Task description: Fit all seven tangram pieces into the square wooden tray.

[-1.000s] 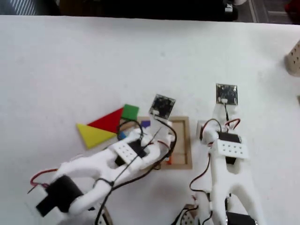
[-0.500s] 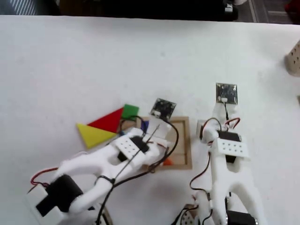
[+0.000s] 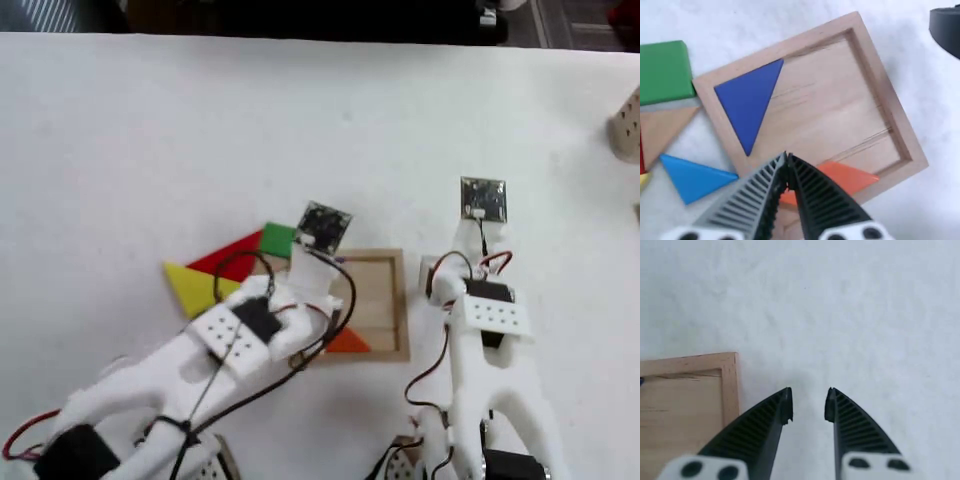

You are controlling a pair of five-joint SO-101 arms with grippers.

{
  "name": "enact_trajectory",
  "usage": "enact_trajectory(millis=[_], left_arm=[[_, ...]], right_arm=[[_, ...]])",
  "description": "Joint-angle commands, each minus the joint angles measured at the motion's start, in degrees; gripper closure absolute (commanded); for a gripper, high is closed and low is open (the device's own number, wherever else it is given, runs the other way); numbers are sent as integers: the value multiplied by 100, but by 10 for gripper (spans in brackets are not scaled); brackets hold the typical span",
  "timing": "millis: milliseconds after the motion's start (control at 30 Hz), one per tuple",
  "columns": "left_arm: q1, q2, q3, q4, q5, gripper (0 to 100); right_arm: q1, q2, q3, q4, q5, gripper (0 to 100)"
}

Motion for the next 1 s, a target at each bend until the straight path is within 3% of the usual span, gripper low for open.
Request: enact_trajectory(millis=[0, 500, 800, 967], left_arm=[[400, -549, 220, 255, -44, 978], [497, 1147, -756, 1292, -62, 977], [453, 1640, -774, 202, -26, 977], [4, 1622, -774, -633, -18, 977]], right_arm=[[-48, -13, -290, -136, 9, 879], [-48, 13, -290, -154, 9, 879], [-48, 13, -290, -154, 9, 879], [-48, 13, -290, -154, 9, 879]])
